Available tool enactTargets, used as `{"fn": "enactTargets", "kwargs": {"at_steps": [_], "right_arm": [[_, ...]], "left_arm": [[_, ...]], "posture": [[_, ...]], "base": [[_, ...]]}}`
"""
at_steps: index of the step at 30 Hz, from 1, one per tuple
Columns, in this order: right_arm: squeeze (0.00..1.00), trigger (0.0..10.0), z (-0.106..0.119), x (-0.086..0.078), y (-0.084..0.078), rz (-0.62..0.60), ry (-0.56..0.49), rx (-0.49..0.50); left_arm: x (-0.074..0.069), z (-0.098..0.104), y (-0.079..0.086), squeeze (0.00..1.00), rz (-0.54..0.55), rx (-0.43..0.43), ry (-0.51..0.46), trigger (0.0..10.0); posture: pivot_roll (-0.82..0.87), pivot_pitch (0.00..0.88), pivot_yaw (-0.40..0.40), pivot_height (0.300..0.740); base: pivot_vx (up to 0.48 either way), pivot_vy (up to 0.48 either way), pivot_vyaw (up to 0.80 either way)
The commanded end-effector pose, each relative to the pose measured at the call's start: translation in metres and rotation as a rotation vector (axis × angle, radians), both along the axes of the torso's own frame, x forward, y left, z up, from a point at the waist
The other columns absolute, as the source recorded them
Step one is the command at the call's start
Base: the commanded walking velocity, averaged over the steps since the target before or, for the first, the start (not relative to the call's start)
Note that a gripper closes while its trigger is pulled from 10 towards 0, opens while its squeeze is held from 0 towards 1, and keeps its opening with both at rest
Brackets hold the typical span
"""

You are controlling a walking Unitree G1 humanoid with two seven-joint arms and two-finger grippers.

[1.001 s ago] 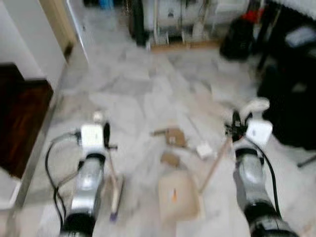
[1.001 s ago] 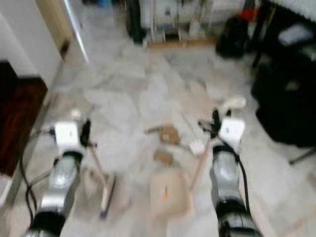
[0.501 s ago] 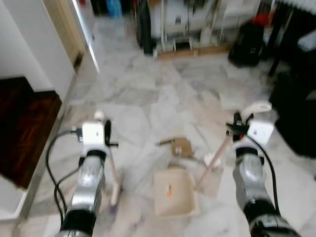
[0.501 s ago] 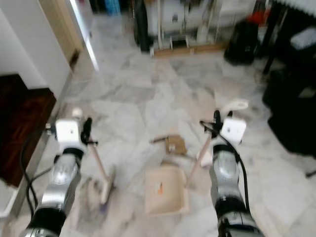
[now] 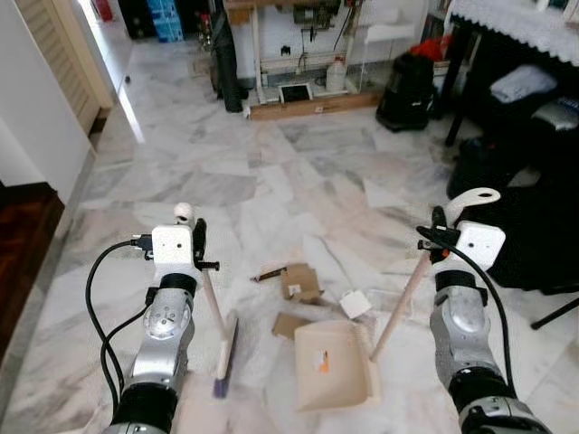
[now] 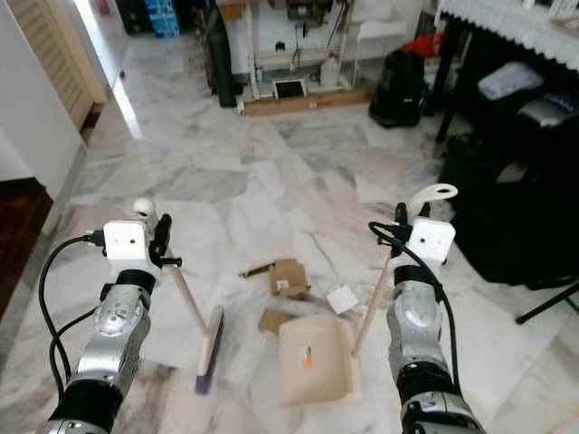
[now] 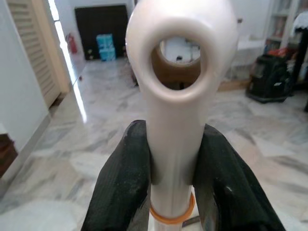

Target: Sweep floor

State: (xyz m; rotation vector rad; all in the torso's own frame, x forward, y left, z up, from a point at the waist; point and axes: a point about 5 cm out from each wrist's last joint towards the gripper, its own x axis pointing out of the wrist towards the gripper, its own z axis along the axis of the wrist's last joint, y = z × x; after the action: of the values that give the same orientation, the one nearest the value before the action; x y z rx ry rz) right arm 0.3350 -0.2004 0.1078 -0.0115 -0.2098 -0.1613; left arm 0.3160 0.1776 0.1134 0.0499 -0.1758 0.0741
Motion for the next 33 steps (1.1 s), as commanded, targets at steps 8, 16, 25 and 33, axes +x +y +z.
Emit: {"fn": "enactTargets", "kwargs": {"at_steps": [8, 16, 25, 33], "right_arm": [[0.00, 10.0, 0.011, 0.001, 0.007, 0.050, -0.058, -0.046], [0.00, 10.0, 0.011, 0.000, 0.002, 0.031, -0.058, -0.029], [0.00, 10.0, 0.006, -0.003, 0.001, 0.028, -0.038, -0.038], [0.00, 10.0, -0.002, -0.009, -0.002, 0.011, -0.011, -0.041]], "left_arm": [[0.003, 0.011, 0.000, 0.00, -0.001, 0.020, -0.047, 10.0], [0.003, 0.011, 0.000, 0.00, -0.003, 0.021, -0.044, 10.0], [0.003, 0.011, 0.000, 0.00, -0.004, 0.020, -0.043, 10.0], [0.002, 0.010, -0.001, 0.00, -0.006, 0.023, -0.041, 10.0]], "posture": [[0.02, 0.034, 0.047, 0.740], [0.02, 0.036, 0.048, 0.740], [0.02, 0.039, 0.047, 0.740], [0.02, 0.041, 0.045, 0.740]], "base": [[0.284, 0.000, 0.40], [0.283, 0.000, 0.00], [0.282, 0.000, 0.00], [0.283, 0.000, 0.00]]}}
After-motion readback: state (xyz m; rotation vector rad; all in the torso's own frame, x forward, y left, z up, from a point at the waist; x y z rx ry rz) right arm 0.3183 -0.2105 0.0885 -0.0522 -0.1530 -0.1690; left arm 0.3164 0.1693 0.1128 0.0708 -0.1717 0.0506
